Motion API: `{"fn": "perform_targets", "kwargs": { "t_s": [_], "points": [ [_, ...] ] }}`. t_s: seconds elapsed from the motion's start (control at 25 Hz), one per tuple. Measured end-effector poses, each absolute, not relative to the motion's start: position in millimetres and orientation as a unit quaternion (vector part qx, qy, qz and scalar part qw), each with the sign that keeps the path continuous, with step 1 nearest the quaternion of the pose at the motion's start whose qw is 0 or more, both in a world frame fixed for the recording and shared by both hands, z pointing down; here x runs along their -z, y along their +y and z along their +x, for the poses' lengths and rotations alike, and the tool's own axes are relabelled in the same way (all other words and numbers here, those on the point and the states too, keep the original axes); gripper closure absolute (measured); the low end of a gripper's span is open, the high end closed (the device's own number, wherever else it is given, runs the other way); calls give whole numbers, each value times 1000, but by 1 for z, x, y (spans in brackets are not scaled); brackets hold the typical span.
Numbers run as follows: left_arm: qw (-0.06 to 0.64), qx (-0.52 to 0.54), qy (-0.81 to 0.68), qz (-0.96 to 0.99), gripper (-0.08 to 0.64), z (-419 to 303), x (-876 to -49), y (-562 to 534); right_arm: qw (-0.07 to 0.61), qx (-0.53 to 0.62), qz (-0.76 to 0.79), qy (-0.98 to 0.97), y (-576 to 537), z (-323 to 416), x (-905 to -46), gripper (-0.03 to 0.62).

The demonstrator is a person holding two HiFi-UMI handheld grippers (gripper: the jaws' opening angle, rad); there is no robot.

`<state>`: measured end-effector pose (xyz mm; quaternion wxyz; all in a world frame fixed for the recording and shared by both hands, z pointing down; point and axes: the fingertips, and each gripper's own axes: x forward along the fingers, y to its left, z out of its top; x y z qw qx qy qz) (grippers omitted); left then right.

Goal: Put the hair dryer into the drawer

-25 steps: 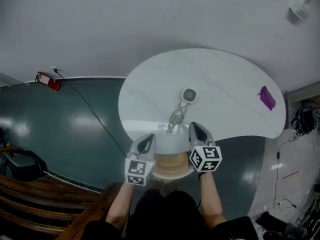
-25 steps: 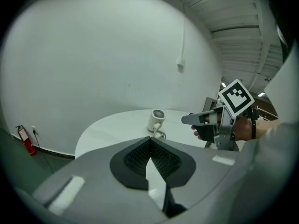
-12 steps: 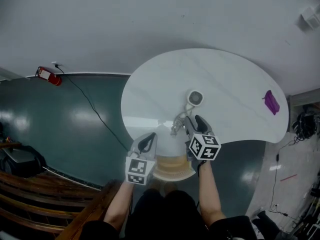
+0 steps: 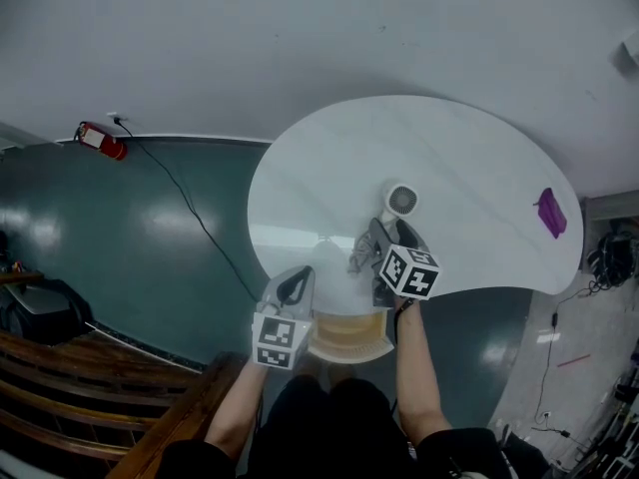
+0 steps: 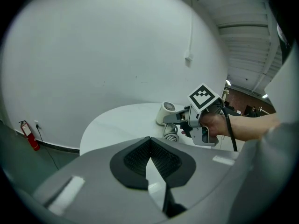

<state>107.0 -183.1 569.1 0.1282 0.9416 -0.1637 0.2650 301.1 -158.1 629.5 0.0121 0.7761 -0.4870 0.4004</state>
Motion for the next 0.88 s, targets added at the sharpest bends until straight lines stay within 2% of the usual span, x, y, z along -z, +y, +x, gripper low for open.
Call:
{"fn": "perform_targets", "kwargs": {
  "t_s": [0.88],
  "points": [
    [157, -274, -182, 931, 554, 96, -585, -200, 1, -436, 747, -502, -185, 304, -658, 327]
  ]
}}
